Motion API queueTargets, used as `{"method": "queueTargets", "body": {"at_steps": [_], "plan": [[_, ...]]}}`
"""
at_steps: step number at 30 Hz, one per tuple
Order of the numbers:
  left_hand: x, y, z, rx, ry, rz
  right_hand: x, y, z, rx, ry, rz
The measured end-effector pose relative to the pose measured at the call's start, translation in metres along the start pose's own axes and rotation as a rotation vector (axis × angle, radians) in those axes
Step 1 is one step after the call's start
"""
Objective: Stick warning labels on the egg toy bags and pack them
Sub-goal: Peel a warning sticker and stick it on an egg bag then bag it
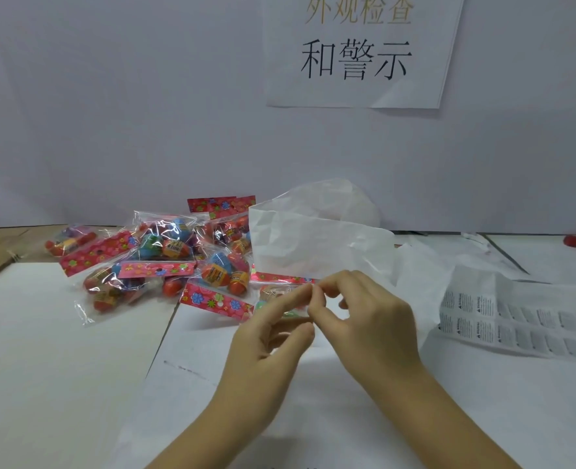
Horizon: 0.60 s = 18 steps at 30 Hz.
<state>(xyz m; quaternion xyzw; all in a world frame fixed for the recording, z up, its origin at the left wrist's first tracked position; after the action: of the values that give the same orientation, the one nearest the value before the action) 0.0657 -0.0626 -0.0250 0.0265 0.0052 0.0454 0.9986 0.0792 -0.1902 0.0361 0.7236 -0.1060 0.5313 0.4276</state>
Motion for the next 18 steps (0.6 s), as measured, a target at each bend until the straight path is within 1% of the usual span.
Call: {"method": "queueTargets", "body": {"at_steps": [5, 7, 10, 11, 13, 15, 18], "plan": [[0.000, -0.003, 0.000, -0.163, 0.019, -0.031, 0.000, 0.003, -0.004, 0.066, 0.013, 0.012], [0.001, 0.000, 0.001, -0.239, 0.030, -0.023, 0.002, -0.002, -0.007, 0.152, 0.031, -0.043], [0.003, 0.010, 0.000, -0.374, 0.059, 0.038, 0.005, -0.007, -0.012, 0.195, 0.057, -0.135], [0.004, 0.013, 0.001, -0.407, 0.060, 0.050, 0.004, -0.008, -0.010, 0.260, 0.010, -0.141], [0.006, 0.016, 0.003, -0.462, 0.059, 0.038, 0.000, -0.011, 0.000, 0.447, -0.187, -0.108], [0.007, 0.018, 0.005, -0.515, 0.067, 0.027, -0.007, -0.017, 0.009, 0.550, -0.355, -0.091], [0.008, 0.019, 0.003, -0.570, 0.072, 0.033, -0.009, -0.022, 0.012, 0.661, -0.440, -0.105]]}}
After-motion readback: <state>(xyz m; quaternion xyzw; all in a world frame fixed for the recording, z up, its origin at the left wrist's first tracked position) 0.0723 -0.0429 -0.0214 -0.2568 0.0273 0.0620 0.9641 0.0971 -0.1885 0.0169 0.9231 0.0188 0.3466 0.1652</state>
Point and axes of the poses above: each hand's wrist, its own x-axis towards the middle knuckle, its own y-axis out of the back of the hand, z = x × y, the point moved 9 cm from there along x, towards the middle knuckle, and after that the axes turned 14 degrees about y, right-handed, at the moved point
